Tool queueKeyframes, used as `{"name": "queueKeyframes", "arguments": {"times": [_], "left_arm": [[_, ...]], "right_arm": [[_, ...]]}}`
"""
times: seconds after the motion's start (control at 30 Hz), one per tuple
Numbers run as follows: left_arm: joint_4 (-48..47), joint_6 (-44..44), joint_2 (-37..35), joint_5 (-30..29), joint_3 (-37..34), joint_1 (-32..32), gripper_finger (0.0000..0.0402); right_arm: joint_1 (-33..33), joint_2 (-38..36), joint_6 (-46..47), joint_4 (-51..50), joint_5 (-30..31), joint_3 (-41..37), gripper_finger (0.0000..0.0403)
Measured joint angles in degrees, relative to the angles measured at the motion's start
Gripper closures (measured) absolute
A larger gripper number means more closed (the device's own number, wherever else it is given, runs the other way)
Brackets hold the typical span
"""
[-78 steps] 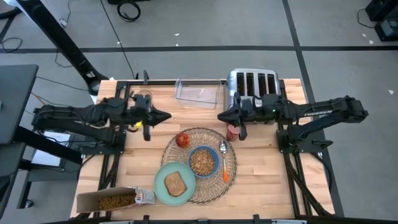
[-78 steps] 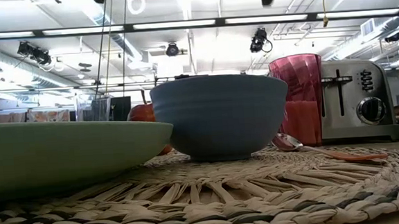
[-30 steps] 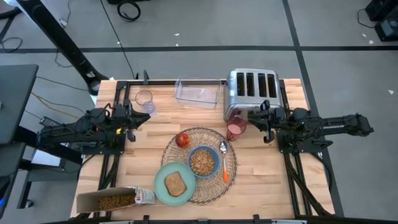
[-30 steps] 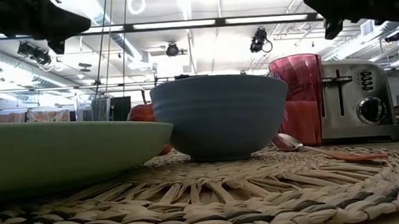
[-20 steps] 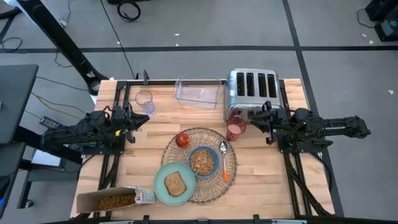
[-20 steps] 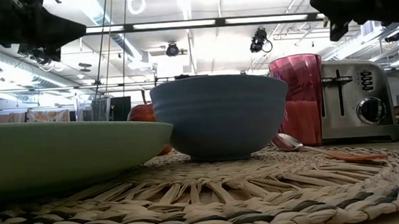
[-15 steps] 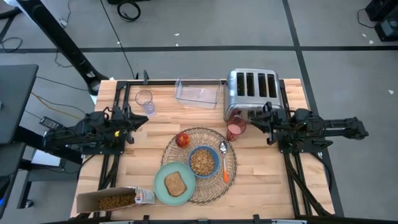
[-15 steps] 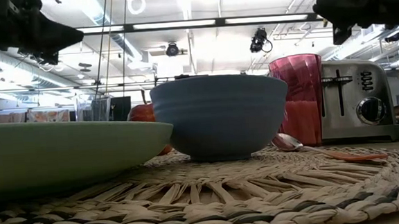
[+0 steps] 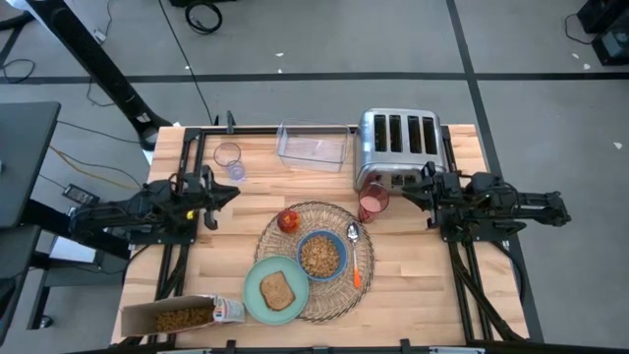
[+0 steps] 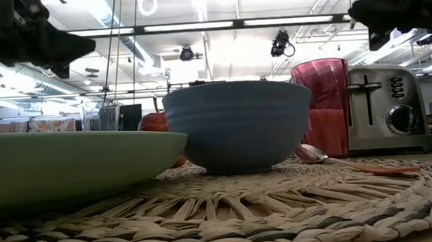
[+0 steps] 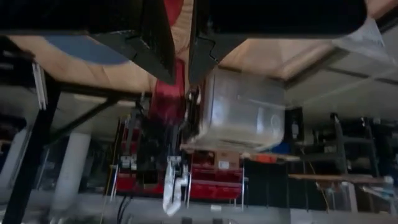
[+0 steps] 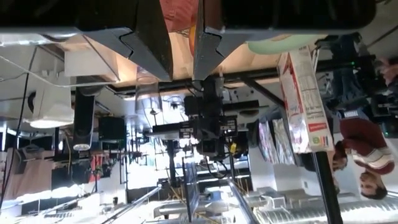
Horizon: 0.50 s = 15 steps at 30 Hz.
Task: Arrange a breakfast setting
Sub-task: Return to Home Position
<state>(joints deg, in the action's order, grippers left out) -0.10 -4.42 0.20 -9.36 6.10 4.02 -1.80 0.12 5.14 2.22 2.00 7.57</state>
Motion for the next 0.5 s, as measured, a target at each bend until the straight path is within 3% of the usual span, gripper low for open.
{"name": "queueKeyframes", "arguments": {"times": [0.3, 0.5], "left_arm": [[0.92, -0.29, 0.06, -0.02, -3.13, -2.03, 0.0351], [3.29, 0.51, 0.03, -0.31, -4.61, -2.34, 0.0351]], "right_arm": [[0.0, -0.03, 2.27, 8.45, -0.52, -6.7, 0.0329], [0.0, 0.11, 1.42, 8.4, -0.34, -7.2, 0.0329]]}}
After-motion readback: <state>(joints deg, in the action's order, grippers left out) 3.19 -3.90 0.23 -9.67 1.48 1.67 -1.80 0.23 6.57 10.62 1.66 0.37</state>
